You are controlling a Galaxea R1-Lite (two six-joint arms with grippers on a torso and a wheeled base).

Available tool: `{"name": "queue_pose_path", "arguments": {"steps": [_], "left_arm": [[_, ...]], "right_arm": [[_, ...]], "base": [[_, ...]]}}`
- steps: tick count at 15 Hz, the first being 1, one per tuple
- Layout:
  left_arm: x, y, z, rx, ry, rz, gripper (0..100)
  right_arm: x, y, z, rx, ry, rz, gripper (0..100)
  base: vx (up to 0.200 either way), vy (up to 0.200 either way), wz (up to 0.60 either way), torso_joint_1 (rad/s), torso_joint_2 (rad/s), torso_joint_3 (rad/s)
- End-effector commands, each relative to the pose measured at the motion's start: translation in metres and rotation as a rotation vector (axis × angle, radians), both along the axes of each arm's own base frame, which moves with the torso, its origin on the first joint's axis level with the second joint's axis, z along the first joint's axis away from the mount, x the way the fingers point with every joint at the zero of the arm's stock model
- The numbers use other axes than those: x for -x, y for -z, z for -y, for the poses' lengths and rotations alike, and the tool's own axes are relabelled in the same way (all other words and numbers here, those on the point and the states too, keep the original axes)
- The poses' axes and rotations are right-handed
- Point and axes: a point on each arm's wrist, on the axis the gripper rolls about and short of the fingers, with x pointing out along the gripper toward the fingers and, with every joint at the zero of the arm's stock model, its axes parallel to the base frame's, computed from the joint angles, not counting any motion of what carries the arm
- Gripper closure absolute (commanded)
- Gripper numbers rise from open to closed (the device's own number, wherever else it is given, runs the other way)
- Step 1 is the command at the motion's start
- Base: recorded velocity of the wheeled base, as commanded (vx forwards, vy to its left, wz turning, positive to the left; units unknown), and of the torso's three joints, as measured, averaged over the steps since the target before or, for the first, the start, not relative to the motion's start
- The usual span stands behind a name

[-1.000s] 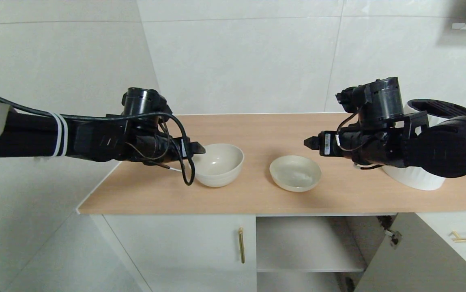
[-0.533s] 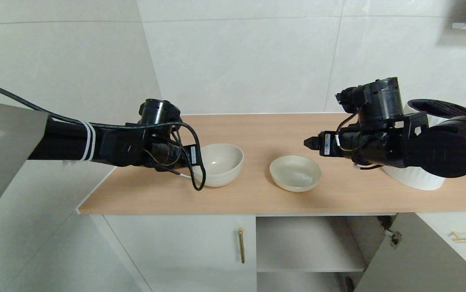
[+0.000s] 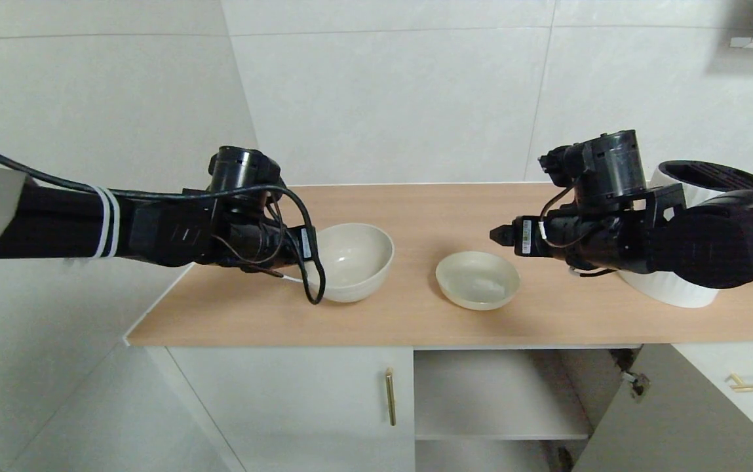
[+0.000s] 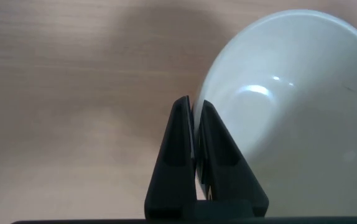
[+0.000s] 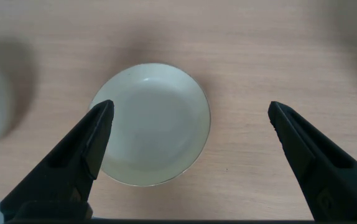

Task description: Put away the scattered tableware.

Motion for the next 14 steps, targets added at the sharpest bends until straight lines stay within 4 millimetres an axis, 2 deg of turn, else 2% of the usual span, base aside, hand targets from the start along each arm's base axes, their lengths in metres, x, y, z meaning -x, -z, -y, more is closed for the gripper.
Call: {"name": "queue_pose_path", "arguments": {"steps": [1,7,11,14], "left_arm": [[0.028,-0.030,0.000,0.023,0.025,0.064,100],[0.042,-0.045,-0.001,0.035,0.034,0.100,100],[0.043,-0.047,-0.002,0.037,0.034,0.104,100],[0.043,-0.047,-0.002,0.037,0.034,0.104,100]], "right_arm": [[-0.009,0.014,-0.005,0.019,-0.001,-0.032,0],[-0.037,0.057,-0.007,0.097,0.058,-0.145,0],[-0.052,0.073,-0.002,0.110,0.083,-0.174,0],[-0.055,0.074,-0.002,0.108,0.087,-0.175,0]], "base": [[0.000,0.000,0.00,0.000,0.00,0.000],[0.000,0.000,0.00,0.000,0.00,0.000],[0.000,0.000,0.00,0.000,0.00,0.000],[0.000,0.000,0.00,0.000,0.00,0.000]]}}
